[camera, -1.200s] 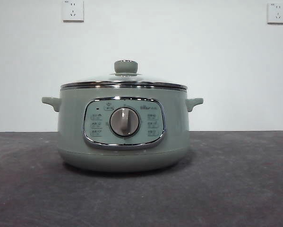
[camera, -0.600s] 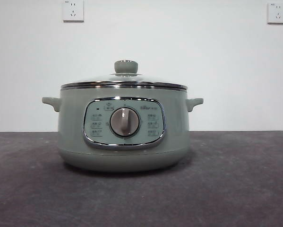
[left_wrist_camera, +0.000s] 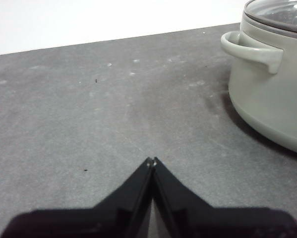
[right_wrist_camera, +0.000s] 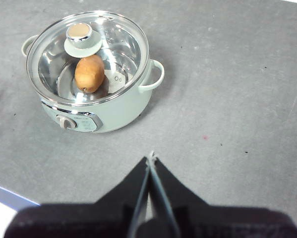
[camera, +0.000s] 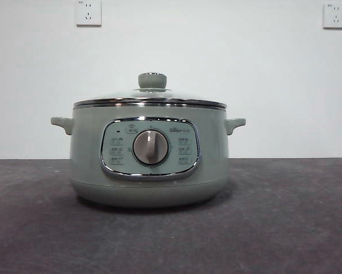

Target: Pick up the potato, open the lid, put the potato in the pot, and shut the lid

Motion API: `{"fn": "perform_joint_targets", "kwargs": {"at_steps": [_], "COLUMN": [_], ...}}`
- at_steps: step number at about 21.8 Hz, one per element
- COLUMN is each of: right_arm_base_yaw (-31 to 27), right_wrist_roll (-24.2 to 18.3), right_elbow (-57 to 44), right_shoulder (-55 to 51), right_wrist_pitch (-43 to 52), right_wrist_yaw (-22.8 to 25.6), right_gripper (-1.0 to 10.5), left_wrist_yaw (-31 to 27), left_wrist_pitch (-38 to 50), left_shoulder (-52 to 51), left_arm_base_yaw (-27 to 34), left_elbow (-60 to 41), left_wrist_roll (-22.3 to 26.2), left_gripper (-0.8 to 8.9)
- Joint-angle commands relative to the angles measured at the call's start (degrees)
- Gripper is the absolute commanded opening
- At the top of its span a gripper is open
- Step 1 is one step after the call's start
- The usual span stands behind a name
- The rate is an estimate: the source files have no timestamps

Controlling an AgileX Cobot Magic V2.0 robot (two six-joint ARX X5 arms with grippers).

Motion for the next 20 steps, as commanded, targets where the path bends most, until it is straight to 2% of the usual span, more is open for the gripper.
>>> {"fn": "perform_joint_targets", "kwargs": {"at_steps": [1, 3, 5, 8, 10, 13, 14, 16, 20], "right_arm_base_yaw": [-0.15, -3.69, -10.75, -23.98, -31.21, -38.73, -40.94, -42.73, -44.26], "right_wrist_roll": [-0.2, -5.22, -10.19, -16.2, -19.04, -19.69, -19.17, -19.06, -19.61], "right_elbow": [-0.39, -0.59, -4.39, -19.96, -34.29, -56.37, -63.89, -71.38, -81.35], "right_shoulder": [-0.07, -1.29, -4.57, -14.21, -21.31, -30.88, -34.45, -38.36, -44.48], "right_wrist_pitch": [-1.36, -1.29, 3.43, 22.51, 36.54, 53.7, 59.01, 63.89, 65.9], "right_wrist_yaw": [0.48, 2.54, 1.31, -7.3, -10.14, -11.19, -14.27, -16.81, -16.55], "right_gripper": [0.0, 0.0, 0.0, 0.0, 0.0, 0.0, 0.0, 0.0, 0.0], "left_wrist_yaw": [-0.13, -0.15, -0.13, -0.15, -0.13, -0.15, -0.15, -0.13, -0.15], "left_wrist_pitch": [0.42, 0.39, 0.39, 0.39, 0.39, 0.39, 0.39, 0.39, 0.39], "left_shoulder": [0.31, 0.31, 0.33, 0.42, 0.44, 0.44, 0.44, 0.44, 0.44], "left_arm_base_yaw": [0.17, 0.17, 0.17, 0.17, 0.17, 0.17, 0.17, 0.17, 0.17], "left_elbow": [-0.63, -0.63, -0.63, -0.63, -0.63, -0.63, -0.63, -0.63, -0.63], "left_wrist_roll": [-0.57, -0.57, -0.57, -0.57, -0.57, -0.57, -0.57, -0.57, -0.57], "left_gripper": [-0.01, -0.01, -0.01, -0.01, -0.01, -0.01, -0.01, -0.01, -0.01]}}
